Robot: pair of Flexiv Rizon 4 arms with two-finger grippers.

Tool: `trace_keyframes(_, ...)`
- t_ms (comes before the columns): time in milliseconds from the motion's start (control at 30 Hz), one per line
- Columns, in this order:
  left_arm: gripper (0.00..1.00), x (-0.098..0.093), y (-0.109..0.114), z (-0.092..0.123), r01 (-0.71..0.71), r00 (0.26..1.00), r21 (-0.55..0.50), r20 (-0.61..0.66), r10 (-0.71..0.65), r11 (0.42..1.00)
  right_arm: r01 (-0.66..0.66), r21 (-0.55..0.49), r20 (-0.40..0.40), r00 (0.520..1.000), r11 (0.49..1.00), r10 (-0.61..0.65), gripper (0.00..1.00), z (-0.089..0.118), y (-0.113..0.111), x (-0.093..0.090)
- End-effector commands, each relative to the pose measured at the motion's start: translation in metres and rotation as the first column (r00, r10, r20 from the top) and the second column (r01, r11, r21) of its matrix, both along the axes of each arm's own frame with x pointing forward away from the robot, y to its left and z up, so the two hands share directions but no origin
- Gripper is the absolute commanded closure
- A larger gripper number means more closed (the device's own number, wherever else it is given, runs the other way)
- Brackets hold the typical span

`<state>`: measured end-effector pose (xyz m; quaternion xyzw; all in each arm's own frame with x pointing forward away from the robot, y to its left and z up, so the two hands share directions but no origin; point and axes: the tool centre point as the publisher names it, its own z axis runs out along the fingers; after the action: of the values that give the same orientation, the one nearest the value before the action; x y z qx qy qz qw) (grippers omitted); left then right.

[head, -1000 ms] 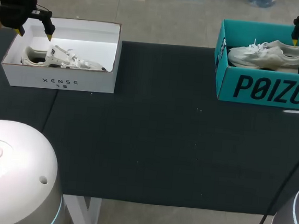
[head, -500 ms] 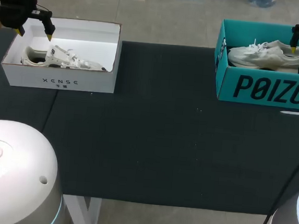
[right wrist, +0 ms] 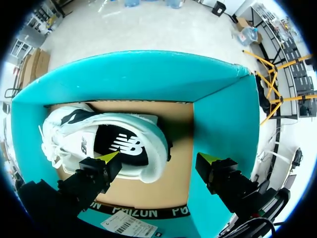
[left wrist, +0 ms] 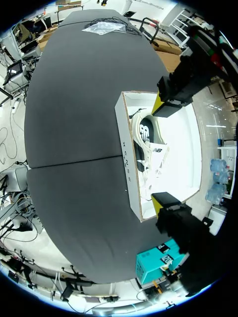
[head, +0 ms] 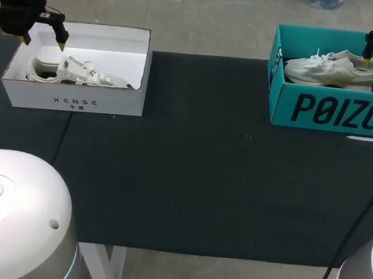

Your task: Take the shoe out of the shoebox, open the shoe tongue, remove and reinsert the insole, then place the shoe into the shoebox

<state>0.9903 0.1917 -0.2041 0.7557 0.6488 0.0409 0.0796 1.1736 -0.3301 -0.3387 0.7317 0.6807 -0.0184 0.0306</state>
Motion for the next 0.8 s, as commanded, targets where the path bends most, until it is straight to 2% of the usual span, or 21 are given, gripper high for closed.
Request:
trace_keyframes(33, 0.00, 0.000, 0.000, 0.000, 0.001, 1.000, 0.002, 0.000, -0.001, 1.000, -0.006, 0.005, -0.015, 1.000, 1.000, 0.006, 0.00, -0.001, -0.001, 0.012)
trace_keyframes(467, 0.00, 0.000, 0.000, 0.000, 0.001, 1.000, 0.002, 0.000, -0.001, 1.000, -0.014, 0.019, -0.030, 0.999, 1.000, 0.015, 0.00, -0.008, 0.003, 0.022)
trace_keyframes(800, 0.00, 0.000, 0.000, 0.000, 0.001, 1.000, 0.002, 0.000, -0.001, 1.000, -0.004, 0.028, -0.029, 1.000, 1.000, 0.005, 0.00, -0.007, 0.000, 0.017)
